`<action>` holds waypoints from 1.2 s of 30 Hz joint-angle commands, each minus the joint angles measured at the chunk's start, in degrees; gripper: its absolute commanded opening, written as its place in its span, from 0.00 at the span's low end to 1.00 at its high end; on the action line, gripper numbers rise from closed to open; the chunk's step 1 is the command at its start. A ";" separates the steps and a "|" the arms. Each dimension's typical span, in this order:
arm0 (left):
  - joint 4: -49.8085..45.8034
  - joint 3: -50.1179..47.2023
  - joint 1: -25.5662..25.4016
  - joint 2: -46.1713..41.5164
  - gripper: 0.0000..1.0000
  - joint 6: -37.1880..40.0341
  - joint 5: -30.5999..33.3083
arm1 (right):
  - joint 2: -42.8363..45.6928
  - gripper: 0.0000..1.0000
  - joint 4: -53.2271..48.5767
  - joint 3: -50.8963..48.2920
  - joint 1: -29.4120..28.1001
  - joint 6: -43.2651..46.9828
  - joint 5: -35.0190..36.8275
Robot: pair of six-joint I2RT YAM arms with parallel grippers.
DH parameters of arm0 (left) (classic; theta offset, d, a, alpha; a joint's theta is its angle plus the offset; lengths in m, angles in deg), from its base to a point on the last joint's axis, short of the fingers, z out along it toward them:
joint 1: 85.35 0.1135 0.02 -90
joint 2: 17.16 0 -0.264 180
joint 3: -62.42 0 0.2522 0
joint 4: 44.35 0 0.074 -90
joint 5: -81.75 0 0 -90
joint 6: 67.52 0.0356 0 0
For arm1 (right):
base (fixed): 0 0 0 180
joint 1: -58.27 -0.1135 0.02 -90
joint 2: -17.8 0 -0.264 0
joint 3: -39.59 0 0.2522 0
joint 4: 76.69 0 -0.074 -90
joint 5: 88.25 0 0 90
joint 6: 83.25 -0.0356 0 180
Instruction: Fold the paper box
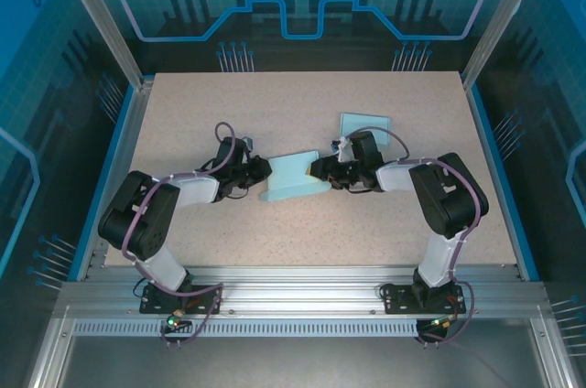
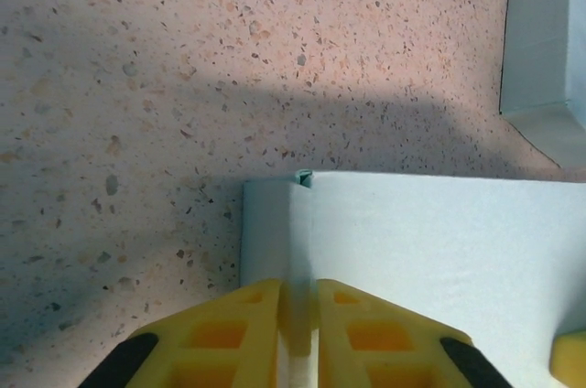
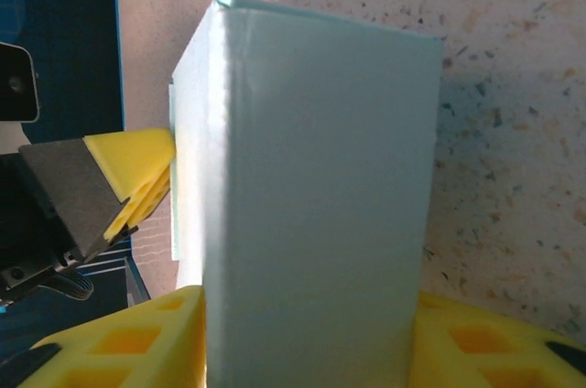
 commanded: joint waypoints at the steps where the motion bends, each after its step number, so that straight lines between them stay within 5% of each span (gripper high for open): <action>1: -5.79 -2.47 0.24 0.02 0.21 0.33 0.71 | 1.57 0.48 1.43 -0.10 0.11 -0.34 -2.49; 12: -1.94 -2.48 0.27 -16.85 0.66 12.97 1.22 | 9.86 0.44 -10.93 1.26 1.20 -1.78 -0.70; 18: 16.50 -12.58 -2.24 -26.65 0.97 31.69 0.35 | 15.79 0.42 -14.71 -0.79 4.03 -3.24 -1.23; 22: 29.98 -21.66 -10.09 -32.17 0.99 50.54 0.76 | 18.46 0.42 -16.95 -1.36 6.14 -3.91 -2.63; 25: 30.97 -24.06 -17.48 -34.11 0.99 64.75 6.37 | 19.72 0.41 -17.71 -1.54 7.49 -5.12 -4.37; 30: 29.53 -24.44 -23.49 -33.97 0.99 76.93 15.72 | 21.51 0.41 -20.34 -0.73 8.10 -5.75 -6.04; 36: 32.83 -23.28 -24.97 -28.74 0.99 86.09 21.62 | 25.27 0.41 -23.61 -0.32 8.11 -5.65 -5.02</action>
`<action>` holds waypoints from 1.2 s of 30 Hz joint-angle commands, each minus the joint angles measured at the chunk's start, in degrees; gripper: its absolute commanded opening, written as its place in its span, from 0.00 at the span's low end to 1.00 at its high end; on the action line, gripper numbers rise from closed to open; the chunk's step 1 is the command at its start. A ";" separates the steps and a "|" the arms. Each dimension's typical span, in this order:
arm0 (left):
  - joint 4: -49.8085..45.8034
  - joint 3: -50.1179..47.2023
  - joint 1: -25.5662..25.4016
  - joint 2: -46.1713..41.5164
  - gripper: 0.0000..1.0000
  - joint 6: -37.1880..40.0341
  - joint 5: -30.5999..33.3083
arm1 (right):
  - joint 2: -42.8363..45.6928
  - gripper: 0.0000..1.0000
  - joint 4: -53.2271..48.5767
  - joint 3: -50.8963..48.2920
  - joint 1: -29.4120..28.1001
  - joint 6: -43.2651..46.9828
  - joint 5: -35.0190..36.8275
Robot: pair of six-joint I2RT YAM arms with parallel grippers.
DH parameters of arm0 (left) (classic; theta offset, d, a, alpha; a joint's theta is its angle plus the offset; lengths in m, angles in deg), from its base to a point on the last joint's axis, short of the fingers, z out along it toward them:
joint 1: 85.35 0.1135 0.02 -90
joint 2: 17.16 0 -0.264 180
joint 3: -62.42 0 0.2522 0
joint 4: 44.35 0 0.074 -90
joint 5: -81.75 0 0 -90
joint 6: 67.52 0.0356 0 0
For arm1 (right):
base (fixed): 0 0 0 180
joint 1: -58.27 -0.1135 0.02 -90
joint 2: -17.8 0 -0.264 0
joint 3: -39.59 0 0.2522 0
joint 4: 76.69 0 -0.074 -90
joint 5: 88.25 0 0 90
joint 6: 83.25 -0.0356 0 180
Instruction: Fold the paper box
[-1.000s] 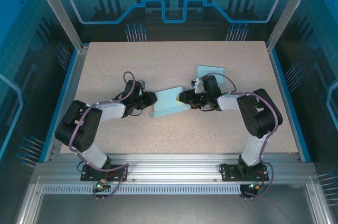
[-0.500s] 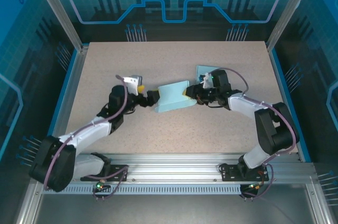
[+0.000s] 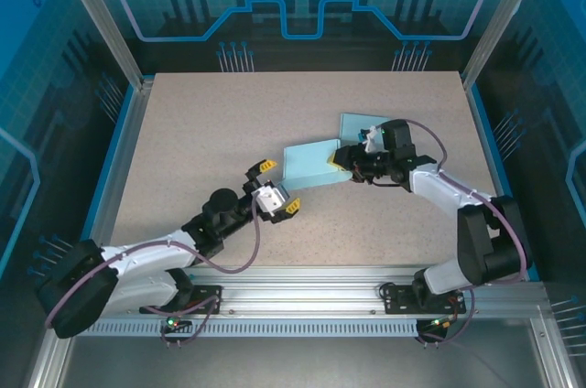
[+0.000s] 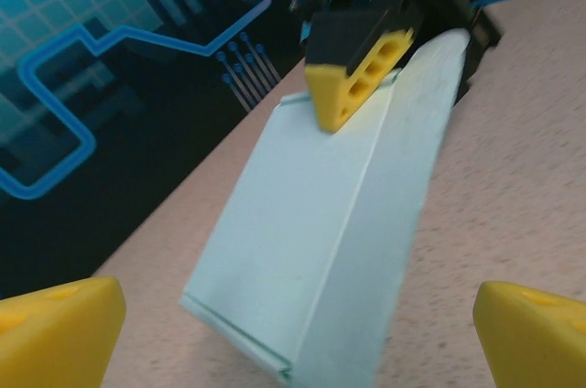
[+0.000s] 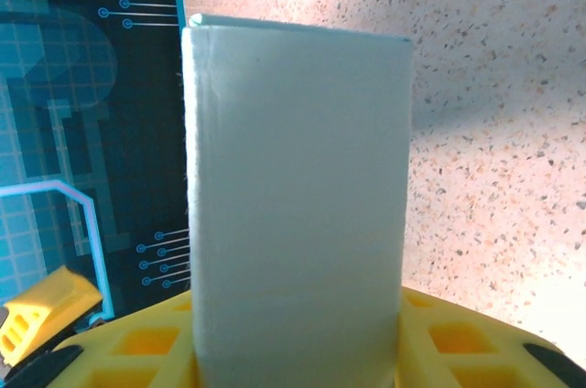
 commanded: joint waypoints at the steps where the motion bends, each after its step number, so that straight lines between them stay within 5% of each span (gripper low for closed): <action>1: 4.03 0.76 -0.79 3.47 0.99 10.20 5.50 | 3.21 0.41 -3.43 0.70 0.62 -0.55 -1.06; 17: 28.29 5.60 -2.97 22.68 0.96 21.31 18.61 | 6.26 0.41 -5.14 -0.29 0.60 -1.13 -0.24; 26: 33.08 5.16 -3.14 24.43 0.61 21.63 17.83 | 6.05 0.42 -6.26 -0.18 0.70 -0.59 0.64; 32: 27.56 4.17 -3.25 20.71 0.33 21.58 16.80 | 5.04 0.45 -8.14 0.89 0.82 1.09 1.71; 36: 20.45 2.95 -3.25 15.45 0.24 19.63 16.55 | 4.35 0.48 -8.69 1.25 1.17 1.67 1.80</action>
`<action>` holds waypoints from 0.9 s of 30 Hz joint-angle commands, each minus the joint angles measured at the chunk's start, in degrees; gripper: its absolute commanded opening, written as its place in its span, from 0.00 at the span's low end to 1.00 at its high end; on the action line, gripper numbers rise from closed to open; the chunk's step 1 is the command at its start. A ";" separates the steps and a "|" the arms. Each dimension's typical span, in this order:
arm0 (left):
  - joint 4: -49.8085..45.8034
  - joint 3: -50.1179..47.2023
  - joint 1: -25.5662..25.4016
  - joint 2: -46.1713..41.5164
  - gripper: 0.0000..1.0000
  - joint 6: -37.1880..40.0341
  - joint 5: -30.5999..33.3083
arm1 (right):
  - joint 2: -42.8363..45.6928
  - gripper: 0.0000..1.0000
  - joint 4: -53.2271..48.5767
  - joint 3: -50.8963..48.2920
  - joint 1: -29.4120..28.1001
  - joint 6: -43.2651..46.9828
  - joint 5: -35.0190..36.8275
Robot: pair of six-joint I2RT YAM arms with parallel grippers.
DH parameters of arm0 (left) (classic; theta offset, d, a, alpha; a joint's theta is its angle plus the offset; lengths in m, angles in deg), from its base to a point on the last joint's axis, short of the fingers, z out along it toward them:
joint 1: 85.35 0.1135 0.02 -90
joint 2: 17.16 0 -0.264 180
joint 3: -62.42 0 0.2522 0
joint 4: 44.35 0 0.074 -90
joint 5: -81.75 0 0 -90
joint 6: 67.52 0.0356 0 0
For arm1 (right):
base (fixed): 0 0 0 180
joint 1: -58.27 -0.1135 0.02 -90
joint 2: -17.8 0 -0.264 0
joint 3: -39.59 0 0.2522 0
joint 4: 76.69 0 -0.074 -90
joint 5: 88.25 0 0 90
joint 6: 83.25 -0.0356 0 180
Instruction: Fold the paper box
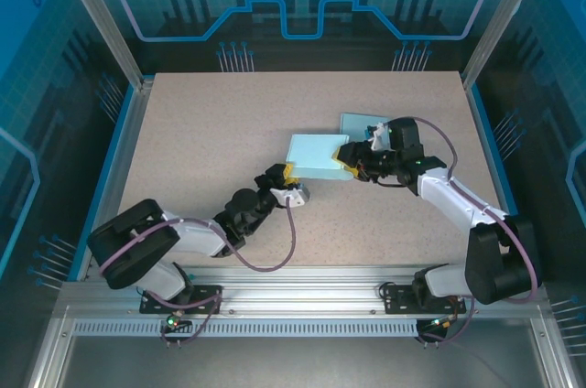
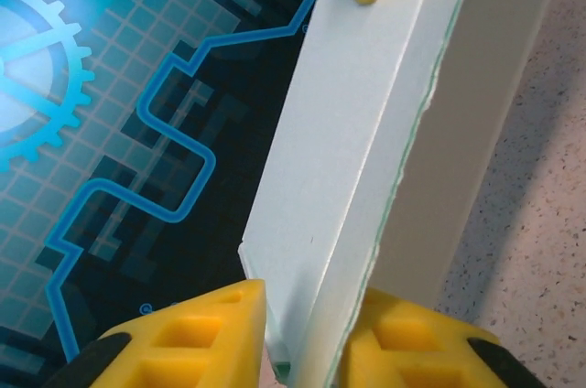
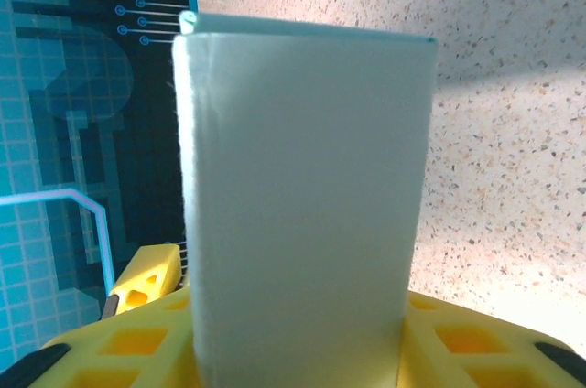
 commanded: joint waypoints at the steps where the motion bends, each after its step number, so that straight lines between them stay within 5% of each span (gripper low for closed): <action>1: -3.28 -0.86 0.20 -6.14 0.24 -2.50 0.79 | -1.15 0.47 -4.38 0.74 0.79 2.05 -0.38; 4: -11.03 -1.53 0.20 -11.30 0.42 -4.38 -0.85 | -1.57 0.45 -2.81 0.27 0.99 1.35 -1.06; 8: -20.86 -1.72 0.20 -16.93 0.50 -8.18 -4.94 | -2.16 0.32 0.92 -0.59 0.94 -0.50 -2.73; 13: -23.04 -2.70 0.04 -19.16 0.97 -8.80 -7.69 | -2.08 0.30 2.36 -0.97 0.98 -2.31 -3.28; 27: -8.13 1.53 -0.64 -4.23 0.99 2.42 -0.74 | 0.18 0.33 0.96 -0.48 0.01 -3.73 -2.75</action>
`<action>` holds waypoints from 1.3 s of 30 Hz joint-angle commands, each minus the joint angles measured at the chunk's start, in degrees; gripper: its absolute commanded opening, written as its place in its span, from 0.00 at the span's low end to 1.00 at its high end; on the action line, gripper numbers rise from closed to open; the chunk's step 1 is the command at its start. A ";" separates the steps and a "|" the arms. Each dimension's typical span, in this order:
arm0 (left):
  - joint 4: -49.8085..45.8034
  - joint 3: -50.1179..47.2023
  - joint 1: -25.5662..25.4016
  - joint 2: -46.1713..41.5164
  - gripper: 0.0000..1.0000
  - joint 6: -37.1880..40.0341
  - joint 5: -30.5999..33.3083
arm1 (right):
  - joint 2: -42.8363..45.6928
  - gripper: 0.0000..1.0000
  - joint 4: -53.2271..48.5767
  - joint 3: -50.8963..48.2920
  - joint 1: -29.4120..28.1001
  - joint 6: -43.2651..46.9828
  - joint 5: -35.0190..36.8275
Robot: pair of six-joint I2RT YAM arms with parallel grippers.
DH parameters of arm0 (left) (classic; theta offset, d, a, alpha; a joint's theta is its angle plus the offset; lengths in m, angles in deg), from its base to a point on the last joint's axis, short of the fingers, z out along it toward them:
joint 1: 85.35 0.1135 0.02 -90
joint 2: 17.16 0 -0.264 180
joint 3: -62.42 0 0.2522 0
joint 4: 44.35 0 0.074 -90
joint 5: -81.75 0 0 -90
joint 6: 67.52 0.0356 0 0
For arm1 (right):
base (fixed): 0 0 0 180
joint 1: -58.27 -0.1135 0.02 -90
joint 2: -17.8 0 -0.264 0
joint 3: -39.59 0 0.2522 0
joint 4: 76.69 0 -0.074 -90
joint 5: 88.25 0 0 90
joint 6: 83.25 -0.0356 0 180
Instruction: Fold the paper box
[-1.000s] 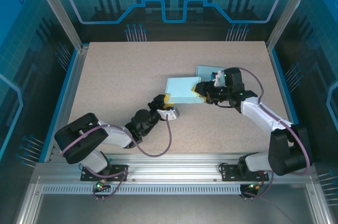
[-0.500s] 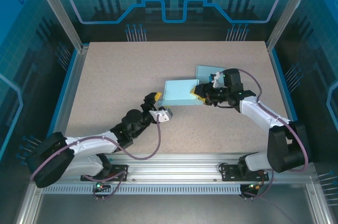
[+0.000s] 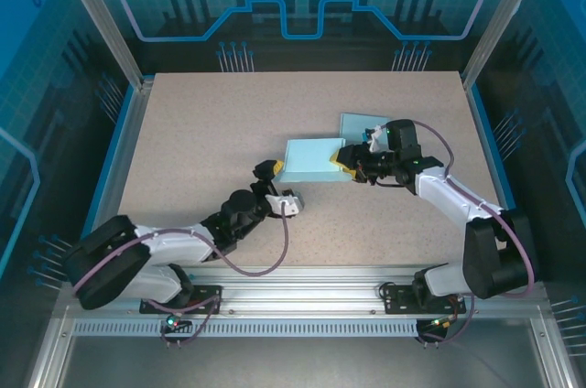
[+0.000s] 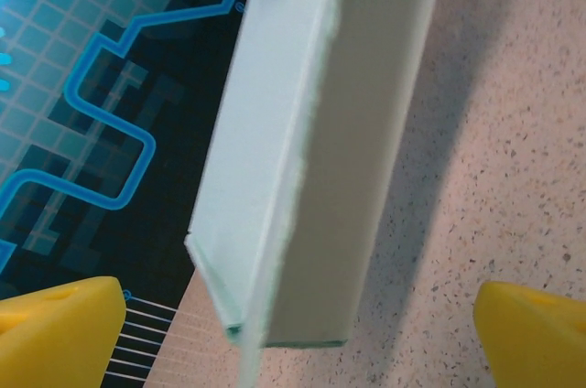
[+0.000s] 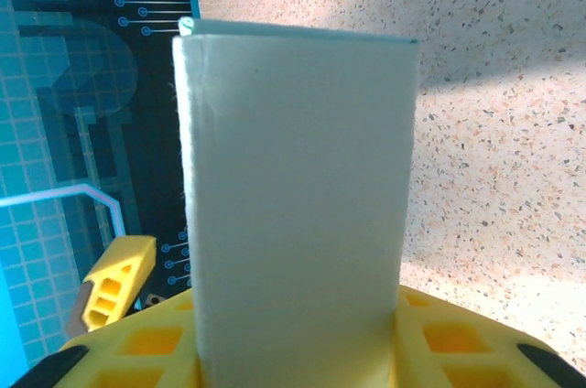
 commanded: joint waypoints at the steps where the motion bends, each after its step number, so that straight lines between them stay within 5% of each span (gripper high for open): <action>1: 9.55 3.38 -0.45 4.44 0.99 4.52 3.93 | 2.04 0.33 -0.80 0.02 -0.07 -0.44 -0.20; 9: 28.45 8.19 -0.42 15.35 0.96 12.93 14.02 | 2.43 0.33 -1.47 -0.40 -0.16 -0.25 0.08; 14: 28.48 8.39 -0.50 15.03 0.68 11.91 13.34 | 2.16 0.34 -1.99 -0.14 -0.19 0.25 0.47; 20: 27.92 7.01 -0.63 13.96 0.51 14.23 11.95 | 1.55 0.36 -2.18 0.11 -0.02 0.56 0.33; 24: 27.45 6.50 -0.85 13.97 0.32 16.23 12.07 | 0.86 0.42 -3.67 1.04 0.02 1.75 0.56; 30: 27.06 5.33 -1.45 13.43 0.23 18.15 12.07 | 0.98 0.65 -6.68 2.46 0.52 4.37 1.61; 33: 22.52 4.52 -1.89 11.03 0.21 17.86 12.04 | 1.54 0.82 -7.26 2.46 1.51 5.09 1.50; 39: -7.95 5.59 -1.95 -2.24 0.17 6.81 9.28 | 4.55 0.88 -10.00 2.49 4.06 7.14 2.16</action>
